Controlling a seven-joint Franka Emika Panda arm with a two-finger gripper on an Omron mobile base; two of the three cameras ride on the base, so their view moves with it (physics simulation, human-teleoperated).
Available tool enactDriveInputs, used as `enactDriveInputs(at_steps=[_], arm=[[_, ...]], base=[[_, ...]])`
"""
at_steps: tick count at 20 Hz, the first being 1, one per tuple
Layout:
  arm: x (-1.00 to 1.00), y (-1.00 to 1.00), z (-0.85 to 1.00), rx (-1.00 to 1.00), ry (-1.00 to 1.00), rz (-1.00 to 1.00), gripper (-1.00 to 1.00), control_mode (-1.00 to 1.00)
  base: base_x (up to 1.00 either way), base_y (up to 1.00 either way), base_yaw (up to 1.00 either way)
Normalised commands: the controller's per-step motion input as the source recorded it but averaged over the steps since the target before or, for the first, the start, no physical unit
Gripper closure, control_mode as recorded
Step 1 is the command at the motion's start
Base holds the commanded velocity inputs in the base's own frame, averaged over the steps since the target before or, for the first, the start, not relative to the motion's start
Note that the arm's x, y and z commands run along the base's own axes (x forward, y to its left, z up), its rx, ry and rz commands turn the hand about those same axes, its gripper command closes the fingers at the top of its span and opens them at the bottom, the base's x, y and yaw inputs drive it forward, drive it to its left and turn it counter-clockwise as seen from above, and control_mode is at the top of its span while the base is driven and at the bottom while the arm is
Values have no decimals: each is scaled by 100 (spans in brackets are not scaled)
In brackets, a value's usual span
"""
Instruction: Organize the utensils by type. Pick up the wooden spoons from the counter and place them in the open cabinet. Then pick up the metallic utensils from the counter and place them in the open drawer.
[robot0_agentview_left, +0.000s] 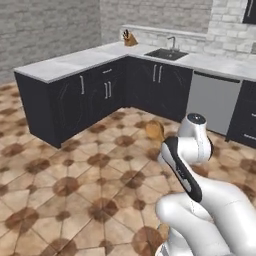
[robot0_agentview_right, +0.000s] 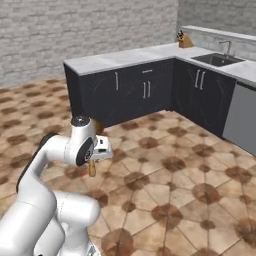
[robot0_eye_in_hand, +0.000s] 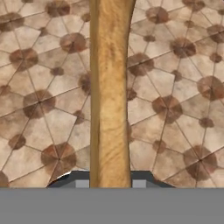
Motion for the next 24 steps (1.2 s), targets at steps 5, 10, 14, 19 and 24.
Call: enactDriveInputs(at_steps=[5, 10, 14, 19, 24], arm=[[0, 0, 0, 0, 0, 0, 100, 100], [0, 0, 0, 0, 0, 0, 100, 100], [0, 0, 0, 0, 0, 0, 100, 100], [0, 0, 0, 0, 0, 0, 100, 100], [0, 0, 0, 0, 0, 0, 100, 100]], base=[[94, -25, -5], [74, -25, -30], [72, -30, -26], [59, -33, -3], [64, -36, 0]])
